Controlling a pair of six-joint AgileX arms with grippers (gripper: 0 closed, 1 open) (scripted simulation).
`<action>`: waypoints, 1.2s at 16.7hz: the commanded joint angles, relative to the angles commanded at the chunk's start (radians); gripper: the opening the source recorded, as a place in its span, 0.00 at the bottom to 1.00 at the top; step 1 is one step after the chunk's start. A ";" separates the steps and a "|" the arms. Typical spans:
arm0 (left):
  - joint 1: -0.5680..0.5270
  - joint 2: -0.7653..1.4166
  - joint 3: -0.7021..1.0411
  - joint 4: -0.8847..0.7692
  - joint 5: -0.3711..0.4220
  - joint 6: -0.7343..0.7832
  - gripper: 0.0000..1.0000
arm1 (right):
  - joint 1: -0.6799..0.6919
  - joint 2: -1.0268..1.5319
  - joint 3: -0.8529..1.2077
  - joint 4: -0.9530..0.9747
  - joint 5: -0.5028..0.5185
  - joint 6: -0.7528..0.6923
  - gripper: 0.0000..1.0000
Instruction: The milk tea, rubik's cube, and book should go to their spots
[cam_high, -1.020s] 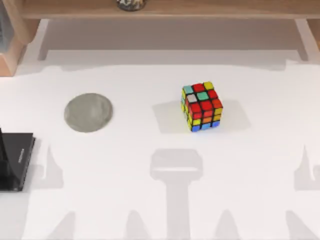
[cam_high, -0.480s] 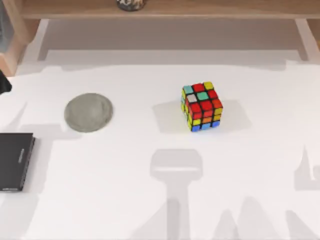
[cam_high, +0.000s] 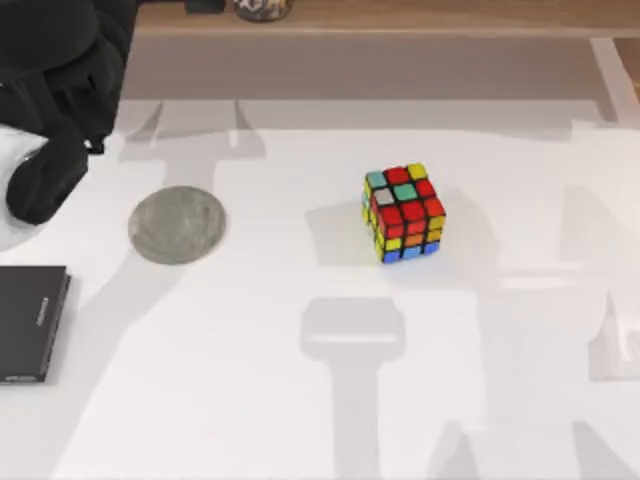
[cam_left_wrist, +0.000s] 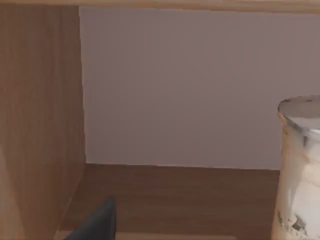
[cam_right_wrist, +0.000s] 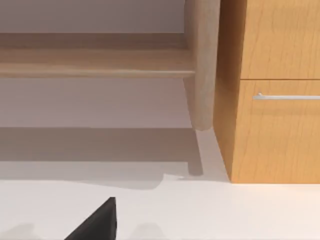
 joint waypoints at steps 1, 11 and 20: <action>-0.025 0.094 0.049 0.033 -0.021 0.001 1.00 | 0.000 0.000 0.000 0.000 0.000 0.000 1.00; -0.134 0.470 0.259 0.170 -0.113 0.009 1.00 | 0.000 0.000 0.000 0.000 0.000 0.000 1.00; -0.096 0.590 0.445 0.103 -0.074 0.007 1.00 | 0.000 0.000 0.000 0.000 0.000 0.000 1.00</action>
